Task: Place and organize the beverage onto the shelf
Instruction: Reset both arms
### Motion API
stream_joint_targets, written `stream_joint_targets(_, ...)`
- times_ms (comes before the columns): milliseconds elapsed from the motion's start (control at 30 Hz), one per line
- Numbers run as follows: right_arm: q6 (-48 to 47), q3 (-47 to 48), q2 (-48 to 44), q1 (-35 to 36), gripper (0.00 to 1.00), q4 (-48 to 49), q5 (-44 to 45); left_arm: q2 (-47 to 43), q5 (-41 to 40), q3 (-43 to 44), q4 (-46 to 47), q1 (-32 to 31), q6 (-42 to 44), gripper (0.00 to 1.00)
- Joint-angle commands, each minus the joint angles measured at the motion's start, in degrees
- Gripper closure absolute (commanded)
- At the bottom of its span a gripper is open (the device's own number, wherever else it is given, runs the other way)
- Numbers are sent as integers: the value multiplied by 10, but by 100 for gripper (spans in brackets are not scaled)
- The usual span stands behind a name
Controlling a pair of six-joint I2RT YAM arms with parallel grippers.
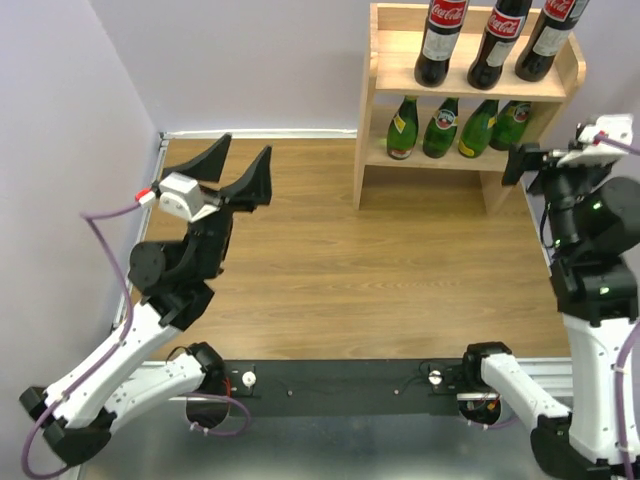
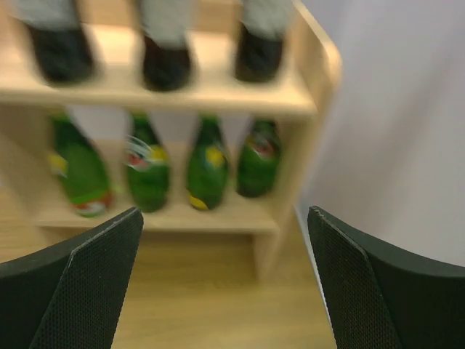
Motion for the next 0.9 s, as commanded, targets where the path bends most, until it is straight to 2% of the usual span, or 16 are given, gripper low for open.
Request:
stream_joint_targets(0, 52, -164, -75, -54, 0, 17, 170, -65, -98, -73, -117, 4, 38, 21)
stream_joint_targets(200, 78, -315, -129, -71, 0, 61, 232, -113, -118, -158, -151, 5, 64, 20)
stream_joint_targets(367, 78, -414, -160, -98, 0, 104, 201, -141, -138, -197, -150, 4, 96, 20)
stream_joint_targets(467, 113, -469, -174, -119, 0, 116, 172, -162, -146, -223, -163, 4, 104, 20)
stream_joint_targets(567, 112, -468, -180, -134, 0, 120, 179, -187, -155, -252, -166, 4, 99, 19)
stream_joint_targets(867, 115, -476, -184, -160, 0, 125, 168, -196, -120, -245, -167, 16, 94, 19)
